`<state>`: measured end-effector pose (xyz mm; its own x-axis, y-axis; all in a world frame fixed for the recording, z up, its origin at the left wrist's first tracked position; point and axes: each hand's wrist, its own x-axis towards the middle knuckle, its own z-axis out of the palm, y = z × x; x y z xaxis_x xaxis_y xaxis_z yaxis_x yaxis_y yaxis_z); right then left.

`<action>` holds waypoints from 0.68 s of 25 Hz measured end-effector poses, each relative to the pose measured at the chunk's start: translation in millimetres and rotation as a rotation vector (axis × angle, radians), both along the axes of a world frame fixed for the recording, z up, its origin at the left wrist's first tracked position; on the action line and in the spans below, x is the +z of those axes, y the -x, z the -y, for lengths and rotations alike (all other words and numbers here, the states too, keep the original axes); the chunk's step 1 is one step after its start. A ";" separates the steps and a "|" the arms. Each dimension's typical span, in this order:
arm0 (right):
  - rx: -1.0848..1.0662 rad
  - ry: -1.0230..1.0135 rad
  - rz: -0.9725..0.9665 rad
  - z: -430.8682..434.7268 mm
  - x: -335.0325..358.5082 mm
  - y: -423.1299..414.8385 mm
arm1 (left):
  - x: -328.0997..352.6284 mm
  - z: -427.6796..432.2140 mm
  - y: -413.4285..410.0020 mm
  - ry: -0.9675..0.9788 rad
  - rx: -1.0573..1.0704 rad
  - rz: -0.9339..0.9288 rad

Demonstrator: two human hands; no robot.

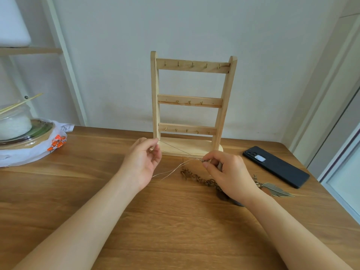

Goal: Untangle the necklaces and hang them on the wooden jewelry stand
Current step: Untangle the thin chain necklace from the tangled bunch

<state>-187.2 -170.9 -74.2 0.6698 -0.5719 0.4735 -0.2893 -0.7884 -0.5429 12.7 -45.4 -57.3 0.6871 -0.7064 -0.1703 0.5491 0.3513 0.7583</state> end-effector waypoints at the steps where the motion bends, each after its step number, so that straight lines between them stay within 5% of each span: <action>1: 0.006 0.001 -0.004 -0.5 -0.3 0.7 | 0.1 -0.5 0.2 0.024 -0.042 0.006; 7: 0.061 0.005 -0.015 -4.5 0.5 -2.6 | 14.2 -9.6 3.3 0.173 -0.151 -0.061; 10: 0.082 -0.023 -0.004 -8.7 0.6 -4.1 | 14.0 -12.4 8.0 0.139 -0.106 0.057; 17: 0.117 -0.095 0.009 -13.6 3.1 -5.3 | -6.4 -5.8 15.3 -0.498 0.262 1.176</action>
<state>-181.9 -157.3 -71.2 0.7302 -0.5328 0.4277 -0.1932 -0.7615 -0.6187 -2.6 -39.7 -63.6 0.7099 -0.5653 0.4202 -0.5699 -0.1103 0.8143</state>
